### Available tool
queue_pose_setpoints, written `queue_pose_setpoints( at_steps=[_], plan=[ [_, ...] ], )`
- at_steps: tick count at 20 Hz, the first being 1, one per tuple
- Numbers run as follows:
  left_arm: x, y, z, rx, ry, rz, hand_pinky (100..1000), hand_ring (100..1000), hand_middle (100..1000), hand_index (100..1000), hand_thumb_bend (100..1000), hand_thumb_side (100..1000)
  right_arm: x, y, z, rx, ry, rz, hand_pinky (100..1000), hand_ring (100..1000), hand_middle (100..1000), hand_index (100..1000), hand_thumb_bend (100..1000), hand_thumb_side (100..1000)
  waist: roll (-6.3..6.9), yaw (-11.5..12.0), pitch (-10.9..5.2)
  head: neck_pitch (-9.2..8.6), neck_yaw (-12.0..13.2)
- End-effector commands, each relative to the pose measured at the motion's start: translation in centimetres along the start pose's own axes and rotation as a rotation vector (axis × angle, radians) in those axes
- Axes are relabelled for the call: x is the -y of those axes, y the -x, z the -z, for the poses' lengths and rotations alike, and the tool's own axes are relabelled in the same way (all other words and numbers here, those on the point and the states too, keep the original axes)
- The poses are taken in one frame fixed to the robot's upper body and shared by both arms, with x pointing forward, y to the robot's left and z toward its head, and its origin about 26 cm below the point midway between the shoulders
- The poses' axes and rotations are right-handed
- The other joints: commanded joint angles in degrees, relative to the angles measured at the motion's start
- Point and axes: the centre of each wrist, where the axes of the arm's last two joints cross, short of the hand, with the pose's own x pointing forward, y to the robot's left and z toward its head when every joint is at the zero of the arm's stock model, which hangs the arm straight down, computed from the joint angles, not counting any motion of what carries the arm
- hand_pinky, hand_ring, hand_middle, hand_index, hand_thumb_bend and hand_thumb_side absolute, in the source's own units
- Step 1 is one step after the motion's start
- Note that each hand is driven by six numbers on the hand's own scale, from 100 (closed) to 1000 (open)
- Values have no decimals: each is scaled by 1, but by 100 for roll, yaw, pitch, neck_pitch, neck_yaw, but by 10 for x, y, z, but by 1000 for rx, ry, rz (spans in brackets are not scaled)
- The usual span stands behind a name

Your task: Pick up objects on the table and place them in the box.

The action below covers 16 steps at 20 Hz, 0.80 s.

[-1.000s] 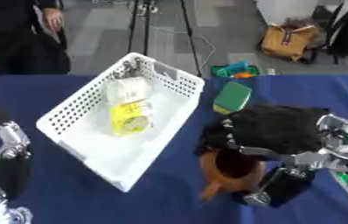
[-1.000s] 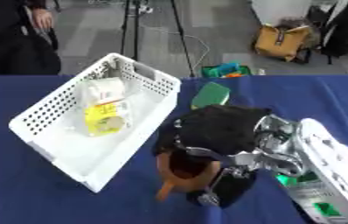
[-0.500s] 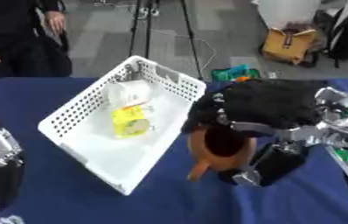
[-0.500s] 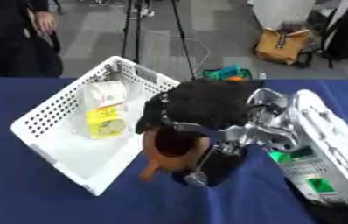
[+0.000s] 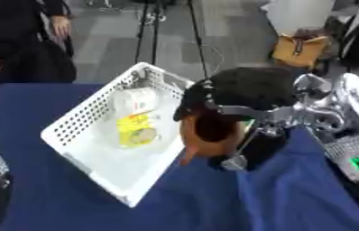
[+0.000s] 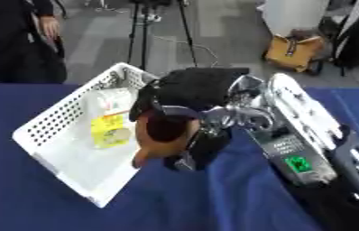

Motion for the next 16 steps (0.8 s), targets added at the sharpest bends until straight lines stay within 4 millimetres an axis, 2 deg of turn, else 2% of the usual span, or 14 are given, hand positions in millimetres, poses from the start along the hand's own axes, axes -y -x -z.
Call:
queue_pose_setpoints(
  at_steps=[1,5,9,16],
  plan=[
    [1,-7,5,16,-7,-40,897,771,775,680,100,851,8,13,2,-50,28,-11,100,237,263,367,100,100,16,85,-72,-138,-201],
    [5,-15,4,21,14,-93,896,770,777,680,100,850,7,27,10,-89,33,-16,100,236,261,367,100,100,22,331,5,-243,-497],
    [9,-23,4,32,31,-150,897,771,777,681,100,849,5,43,18,-141,38,-31,100,232,258,365,100,100,32,609,85,-277,-797],
    [15,-35,5,47,49,-232,895,770,778,682,100,844,0,65,33,-196,60,-77,100,231,257,363,100,100,62,899,201,-359,-1142]
  ],
)
